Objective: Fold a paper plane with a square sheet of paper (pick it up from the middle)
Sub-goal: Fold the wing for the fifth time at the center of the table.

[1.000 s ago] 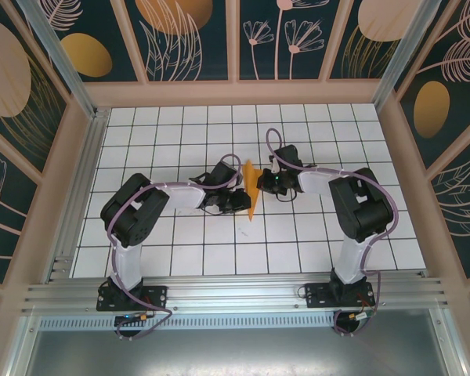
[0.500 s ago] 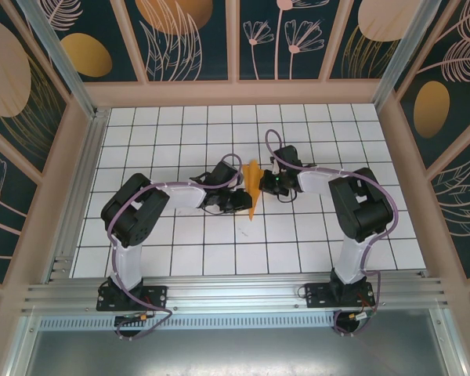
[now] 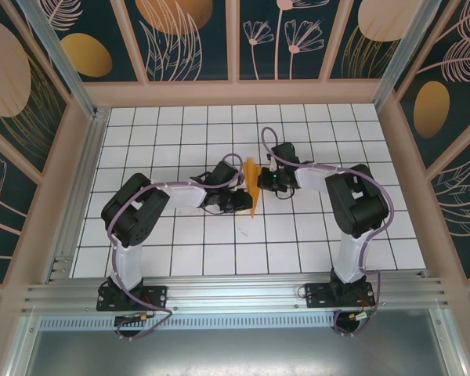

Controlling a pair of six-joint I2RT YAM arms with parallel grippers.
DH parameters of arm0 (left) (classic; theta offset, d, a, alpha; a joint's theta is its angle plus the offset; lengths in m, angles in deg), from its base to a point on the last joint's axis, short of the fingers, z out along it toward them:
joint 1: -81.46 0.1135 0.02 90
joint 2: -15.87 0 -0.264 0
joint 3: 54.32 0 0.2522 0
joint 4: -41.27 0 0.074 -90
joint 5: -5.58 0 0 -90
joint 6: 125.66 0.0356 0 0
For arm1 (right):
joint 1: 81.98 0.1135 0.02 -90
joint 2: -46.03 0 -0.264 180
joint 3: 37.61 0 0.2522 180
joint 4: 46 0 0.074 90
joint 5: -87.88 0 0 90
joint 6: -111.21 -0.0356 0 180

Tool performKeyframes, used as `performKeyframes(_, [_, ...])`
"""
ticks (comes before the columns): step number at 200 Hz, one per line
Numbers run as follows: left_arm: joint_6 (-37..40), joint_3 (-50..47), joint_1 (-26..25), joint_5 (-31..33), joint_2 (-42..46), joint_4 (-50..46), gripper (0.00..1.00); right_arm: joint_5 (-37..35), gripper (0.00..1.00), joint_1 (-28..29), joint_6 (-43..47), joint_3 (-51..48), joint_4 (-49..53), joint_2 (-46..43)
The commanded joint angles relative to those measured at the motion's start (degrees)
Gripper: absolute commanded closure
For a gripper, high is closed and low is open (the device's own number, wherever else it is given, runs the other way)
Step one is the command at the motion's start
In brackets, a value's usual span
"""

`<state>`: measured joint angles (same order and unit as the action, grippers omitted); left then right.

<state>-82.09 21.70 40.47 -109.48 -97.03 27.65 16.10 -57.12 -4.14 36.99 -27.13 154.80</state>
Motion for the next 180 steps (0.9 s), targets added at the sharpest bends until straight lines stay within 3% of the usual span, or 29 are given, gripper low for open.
performKeyframes(1, [2.2, -0.6, -0.5, 3.9, -3.8, -4.2, 0.73, -1.1, 1.0, 0.4, 1.8, 1.9, 1.8, 1.3])
performKeyframes(47, [1.1, -1.8, -0.3, 3.9, -0.1, -1.0, 0.73, -3.0, 1.0, 0.5, 2.1, 2.8, 3.2, 3.2])
performKeyframes(119, [-7.7, -10.5, 3.0, -2.2, 5.9, 22.6, 0.75, -2.4, 1.0, 0.5, 2.1, 3.8, 4.6, 5.0])
performKeyframes(180, [-8.1, -8.6, 3.0, -4.2, 4.3, 26.1, 0.78, -2.1, 1.0, 0.5, 2.2, 4.0, 5.1, 5.4])
